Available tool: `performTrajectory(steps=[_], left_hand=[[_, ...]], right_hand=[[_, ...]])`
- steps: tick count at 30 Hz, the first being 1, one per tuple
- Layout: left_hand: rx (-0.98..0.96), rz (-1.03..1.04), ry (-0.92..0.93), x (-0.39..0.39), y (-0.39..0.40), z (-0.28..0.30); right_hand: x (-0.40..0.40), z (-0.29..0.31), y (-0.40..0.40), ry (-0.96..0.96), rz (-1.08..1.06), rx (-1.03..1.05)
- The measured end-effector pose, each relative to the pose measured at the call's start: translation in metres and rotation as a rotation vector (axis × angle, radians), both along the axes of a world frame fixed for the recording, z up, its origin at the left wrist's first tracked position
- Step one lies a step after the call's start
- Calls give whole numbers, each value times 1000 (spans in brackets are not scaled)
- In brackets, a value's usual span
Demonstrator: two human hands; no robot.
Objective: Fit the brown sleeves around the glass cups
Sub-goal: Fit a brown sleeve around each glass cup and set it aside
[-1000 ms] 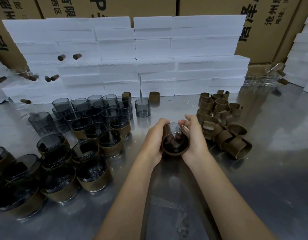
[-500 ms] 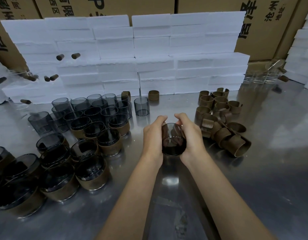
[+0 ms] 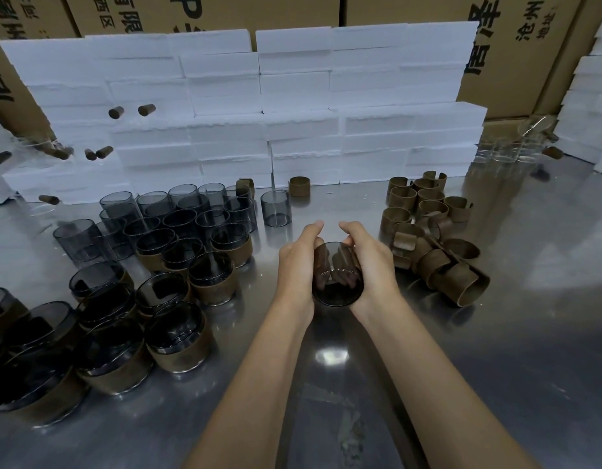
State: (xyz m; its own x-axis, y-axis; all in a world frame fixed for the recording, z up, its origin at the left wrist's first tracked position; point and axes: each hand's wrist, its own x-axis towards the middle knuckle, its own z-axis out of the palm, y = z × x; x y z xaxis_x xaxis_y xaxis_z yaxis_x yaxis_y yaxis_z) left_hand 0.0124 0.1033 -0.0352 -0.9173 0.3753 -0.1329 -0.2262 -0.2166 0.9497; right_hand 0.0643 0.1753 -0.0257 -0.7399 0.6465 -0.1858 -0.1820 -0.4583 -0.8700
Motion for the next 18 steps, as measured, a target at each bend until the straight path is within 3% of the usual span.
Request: performTrajectory(steps=[5,8,13,16,18], left_hand=[[-204,-260,139,3,-6,6],[-248,-392,112,13,-6,6],[94,-281,-56,8,-6,3],[430,-227,-320,1,-16,10],[567,-209,-400,-3,-23,12]], right_hand=[[2,6,10,62,-240,288],[6,6,17,98,-320,518],[6,7,8,104,-260,551],[4,7,7,-20,-148,483],[4,7,4,-50,-25,478]])
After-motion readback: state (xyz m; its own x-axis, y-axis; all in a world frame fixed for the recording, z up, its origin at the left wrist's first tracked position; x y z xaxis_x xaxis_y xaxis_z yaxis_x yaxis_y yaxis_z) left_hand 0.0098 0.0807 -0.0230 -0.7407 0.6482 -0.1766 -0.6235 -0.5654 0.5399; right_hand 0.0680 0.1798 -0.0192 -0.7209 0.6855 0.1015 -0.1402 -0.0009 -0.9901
